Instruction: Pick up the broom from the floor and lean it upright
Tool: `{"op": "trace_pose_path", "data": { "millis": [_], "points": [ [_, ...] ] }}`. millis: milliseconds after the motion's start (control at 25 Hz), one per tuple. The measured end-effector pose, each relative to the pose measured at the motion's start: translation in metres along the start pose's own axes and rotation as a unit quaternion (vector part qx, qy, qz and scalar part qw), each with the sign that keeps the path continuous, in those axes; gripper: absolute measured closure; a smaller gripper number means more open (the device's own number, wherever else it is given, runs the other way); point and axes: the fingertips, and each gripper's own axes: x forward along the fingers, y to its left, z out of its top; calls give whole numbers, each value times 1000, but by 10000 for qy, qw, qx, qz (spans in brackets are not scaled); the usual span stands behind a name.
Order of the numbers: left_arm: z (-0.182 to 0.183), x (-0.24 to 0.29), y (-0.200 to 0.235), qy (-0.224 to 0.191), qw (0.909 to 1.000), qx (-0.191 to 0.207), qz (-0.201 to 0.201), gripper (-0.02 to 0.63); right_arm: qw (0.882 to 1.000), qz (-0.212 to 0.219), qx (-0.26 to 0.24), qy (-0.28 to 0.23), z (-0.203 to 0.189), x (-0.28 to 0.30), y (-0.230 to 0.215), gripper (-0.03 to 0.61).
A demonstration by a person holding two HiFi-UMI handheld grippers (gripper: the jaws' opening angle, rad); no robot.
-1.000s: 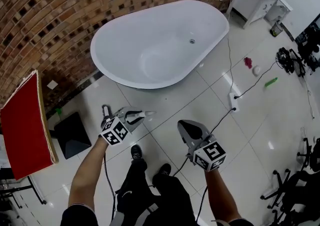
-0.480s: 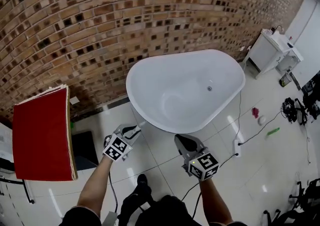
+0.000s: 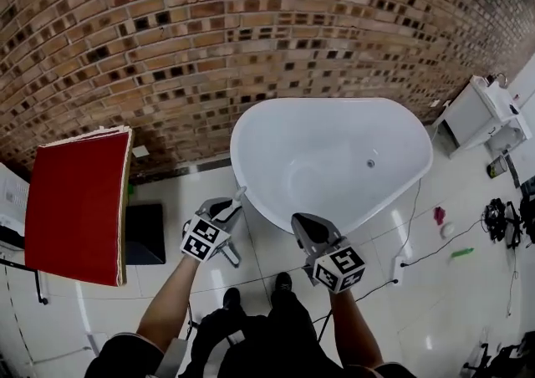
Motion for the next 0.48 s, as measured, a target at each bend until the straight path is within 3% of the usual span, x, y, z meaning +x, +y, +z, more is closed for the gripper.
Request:
{"op": "trace_pose_path", "data": {
  "millis": [200, 480],
  "points": [
    [12, 28, -9, -19, 9992, -232, 333, 520, 9984, 537, 16, 165, 4, 7, -19, 573],
    [24, 69, -10, 13, 9988, -218, 428, 517, 9960, 876, -138, 148, 18, 11, -36, 574]
  ]
}}
